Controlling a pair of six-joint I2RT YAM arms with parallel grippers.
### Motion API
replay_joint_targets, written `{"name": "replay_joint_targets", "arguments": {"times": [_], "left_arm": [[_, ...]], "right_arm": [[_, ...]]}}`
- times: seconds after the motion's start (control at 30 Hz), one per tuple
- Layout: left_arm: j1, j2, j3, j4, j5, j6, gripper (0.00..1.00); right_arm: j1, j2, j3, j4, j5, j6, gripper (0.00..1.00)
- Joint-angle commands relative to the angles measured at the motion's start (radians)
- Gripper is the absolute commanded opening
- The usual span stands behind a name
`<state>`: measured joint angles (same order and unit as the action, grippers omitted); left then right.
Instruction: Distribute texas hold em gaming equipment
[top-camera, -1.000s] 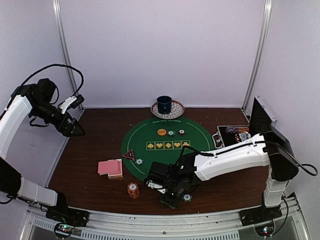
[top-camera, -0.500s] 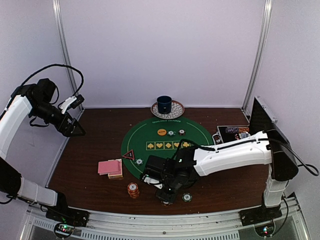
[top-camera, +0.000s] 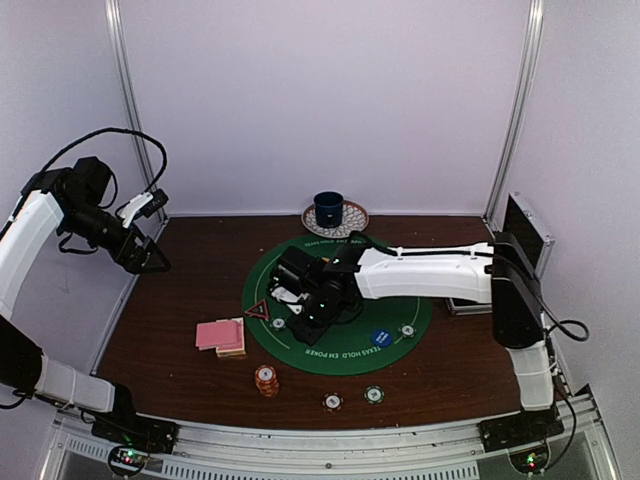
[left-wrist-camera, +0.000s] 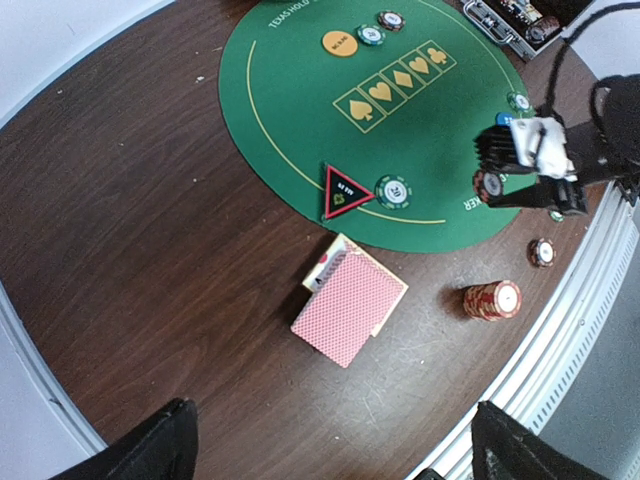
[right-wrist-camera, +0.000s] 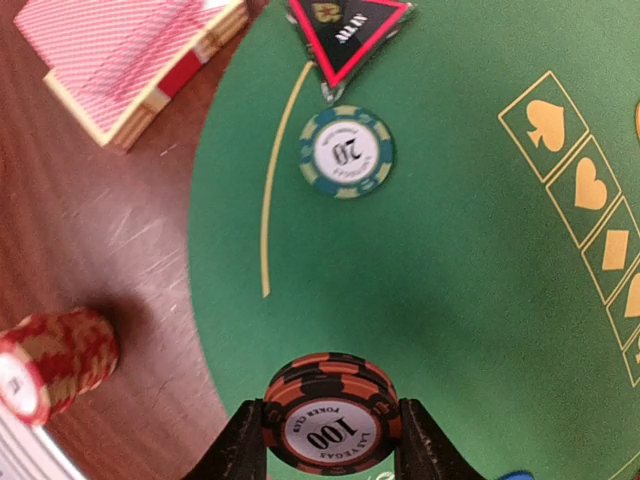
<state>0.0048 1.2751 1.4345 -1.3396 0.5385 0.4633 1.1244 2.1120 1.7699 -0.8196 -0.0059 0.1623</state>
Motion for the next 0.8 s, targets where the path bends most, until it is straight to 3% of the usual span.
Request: {"name": "replay_joint_targets", "arguments": {"times": [0.0, 0.6, 0.77], "left_arm": [[-0.002, -0.019, 0.001, -0.005, -0.001, 0.019, 0.98], [-0.001, -0.018, -0.011, -0.001, 0.006, 0.029, 0.98], [-0.001, -0.021, -0.007, 0.000, 0.007, 0.028, 0.97]], "right_arm": [[-0.024, 0.120, 0.119, -0.010, 0.009, -0.022, 0.37], [-0.039, 0.302, 0.272, 0.001, -0.054, 0.017, 0.38], [-0.048, 0.315, 0.272, -0.006, -0.053, 0.024, 0.47]]}}
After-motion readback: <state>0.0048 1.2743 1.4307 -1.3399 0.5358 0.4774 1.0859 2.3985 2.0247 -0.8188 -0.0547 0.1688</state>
